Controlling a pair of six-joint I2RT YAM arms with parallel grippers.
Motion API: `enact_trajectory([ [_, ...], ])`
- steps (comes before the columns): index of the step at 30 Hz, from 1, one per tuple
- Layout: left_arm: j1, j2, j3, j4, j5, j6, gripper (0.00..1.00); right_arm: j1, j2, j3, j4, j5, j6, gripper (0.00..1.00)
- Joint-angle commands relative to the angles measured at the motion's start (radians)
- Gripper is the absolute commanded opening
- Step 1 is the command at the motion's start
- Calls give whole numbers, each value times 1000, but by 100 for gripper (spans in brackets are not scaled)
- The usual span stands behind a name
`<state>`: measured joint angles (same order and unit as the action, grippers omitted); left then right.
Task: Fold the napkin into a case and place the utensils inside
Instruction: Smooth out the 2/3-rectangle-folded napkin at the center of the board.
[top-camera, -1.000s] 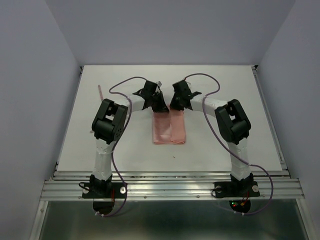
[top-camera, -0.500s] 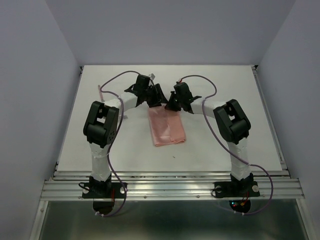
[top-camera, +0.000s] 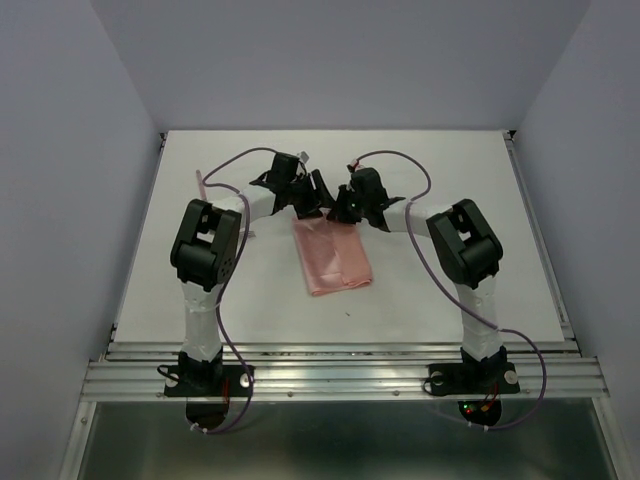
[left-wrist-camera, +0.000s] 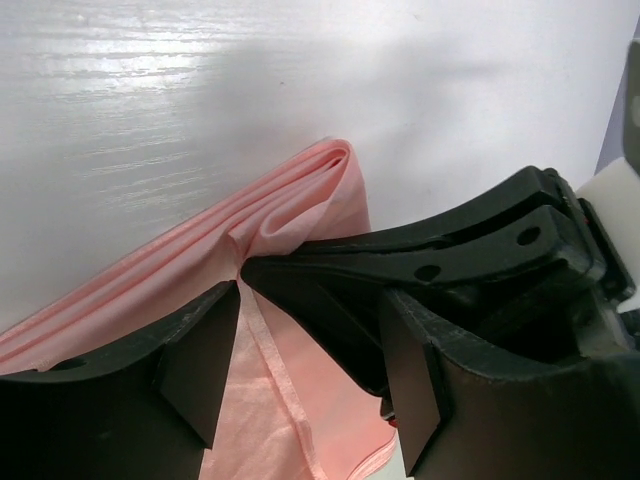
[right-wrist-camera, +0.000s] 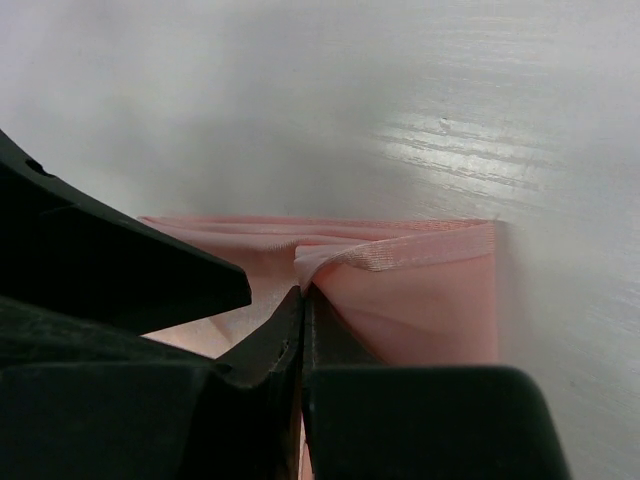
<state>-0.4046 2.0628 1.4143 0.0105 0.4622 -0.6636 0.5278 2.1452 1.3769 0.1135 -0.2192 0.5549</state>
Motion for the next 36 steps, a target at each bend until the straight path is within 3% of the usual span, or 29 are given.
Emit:
enact_trajectory([
  [1,1,36,35,39,15,-14,67,6,-25,-29,-25,-25,-47,1],
  [13,3,106,75,36,13,-24,53,6,-39,-35,-31,-48,-50,1],
  [25,1,151,98,6,-8,-31,22,6,-61,-22,-55,-55,-62,1],
  [30,3,158,109,-9,-20,-25,2,6,-74,-16,-67,-49,-58,1],
  [36,3,143,84,-1,-20,-19,0,6,-97,-21,-67,-37,-58,1],
])
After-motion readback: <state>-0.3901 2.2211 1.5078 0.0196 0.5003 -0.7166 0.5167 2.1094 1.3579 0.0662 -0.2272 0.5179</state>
